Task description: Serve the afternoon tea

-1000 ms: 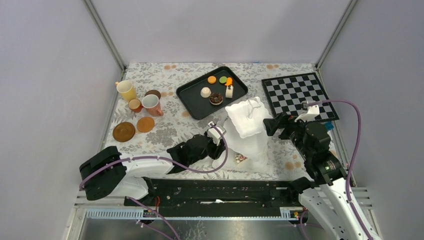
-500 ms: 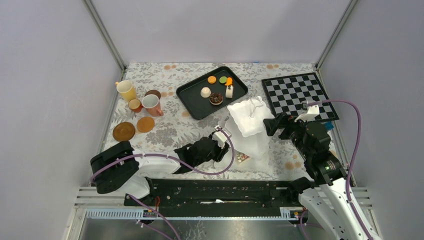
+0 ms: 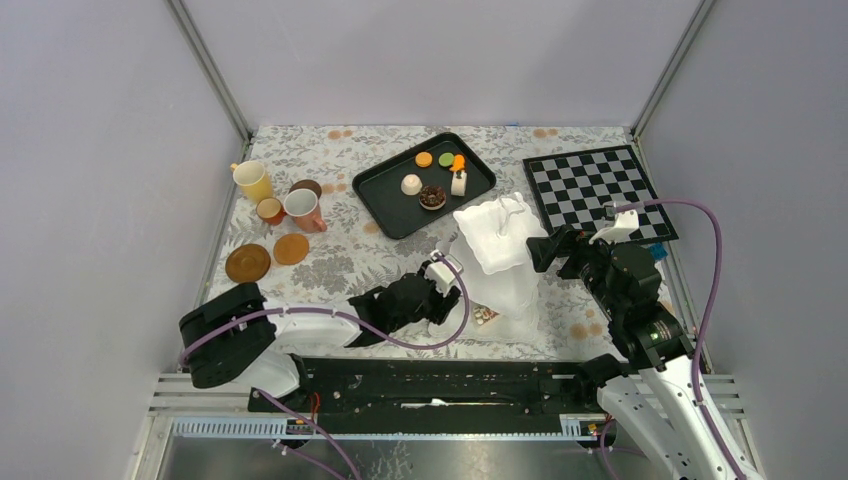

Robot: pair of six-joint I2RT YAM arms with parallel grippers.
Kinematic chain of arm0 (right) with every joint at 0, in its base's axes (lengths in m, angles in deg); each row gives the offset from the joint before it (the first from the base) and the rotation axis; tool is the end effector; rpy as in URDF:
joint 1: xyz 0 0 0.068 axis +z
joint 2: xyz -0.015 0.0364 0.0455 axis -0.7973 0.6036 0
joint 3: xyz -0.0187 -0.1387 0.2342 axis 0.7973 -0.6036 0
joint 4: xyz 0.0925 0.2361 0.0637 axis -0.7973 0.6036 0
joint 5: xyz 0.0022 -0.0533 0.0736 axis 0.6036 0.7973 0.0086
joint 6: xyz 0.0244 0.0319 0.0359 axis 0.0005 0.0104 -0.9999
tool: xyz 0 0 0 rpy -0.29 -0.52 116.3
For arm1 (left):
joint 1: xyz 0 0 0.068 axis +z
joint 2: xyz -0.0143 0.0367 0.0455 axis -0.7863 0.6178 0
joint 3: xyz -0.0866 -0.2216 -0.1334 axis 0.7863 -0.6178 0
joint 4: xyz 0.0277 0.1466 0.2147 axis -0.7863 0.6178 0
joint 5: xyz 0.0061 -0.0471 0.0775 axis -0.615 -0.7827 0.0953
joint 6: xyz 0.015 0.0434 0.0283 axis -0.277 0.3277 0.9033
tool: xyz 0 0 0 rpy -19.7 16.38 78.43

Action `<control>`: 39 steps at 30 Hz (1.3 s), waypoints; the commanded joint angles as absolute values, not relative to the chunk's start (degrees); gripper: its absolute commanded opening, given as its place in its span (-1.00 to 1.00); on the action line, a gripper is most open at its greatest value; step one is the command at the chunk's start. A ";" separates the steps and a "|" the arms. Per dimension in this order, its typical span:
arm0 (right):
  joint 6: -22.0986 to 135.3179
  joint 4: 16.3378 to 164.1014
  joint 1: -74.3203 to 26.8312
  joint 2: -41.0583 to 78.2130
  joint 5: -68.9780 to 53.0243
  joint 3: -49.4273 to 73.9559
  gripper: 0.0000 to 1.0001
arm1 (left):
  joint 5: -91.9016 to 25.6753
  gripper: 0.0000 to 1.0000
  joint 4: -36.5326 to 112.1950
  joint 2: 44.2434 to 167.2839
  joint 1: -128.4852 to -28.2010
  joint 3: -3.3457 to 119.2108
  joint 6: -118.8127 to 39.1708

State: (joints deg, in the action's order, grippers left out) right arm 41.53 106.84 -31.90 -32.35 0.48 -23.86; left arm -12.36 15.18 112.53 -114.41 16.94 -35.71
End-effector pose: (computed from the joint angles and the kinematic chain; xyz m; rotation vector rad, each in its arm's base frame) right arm 0.1236 0.0468 0.3303 0.0248 1.7379 0.5420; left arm 0.1370 -0.2471 0.1742 0.8272 1.8883 -0.5496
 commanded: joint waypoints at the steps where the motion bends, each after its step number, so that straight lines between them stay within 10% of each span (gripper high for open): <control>1: 41.64 104.01 -31.60 -32.54 0.10 -22.10 0.97 | -11.20 0.09 14.72 108.08 -114.69 18.06 -36.54; 24: 42.73 104.03 -31.60 -30.73 1.36 -20.82 0.97 | 6.04 0.01 48.39 90.26 -112.91 16.70 -55.61; 39: 43.30 107.40 -31.58 -25.83 4.34 -18.69 0.97 | -15.97 0.02 42.44 100.69 -80.66 39.62 -52.49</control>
State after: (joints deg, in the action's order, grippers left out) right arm 43.04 107.32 -31.90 -26.47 2.34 -21.20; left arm -5.52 51.92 93.80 -85.69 29.14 -53.21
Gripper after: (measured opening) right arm 0.985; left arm 0.515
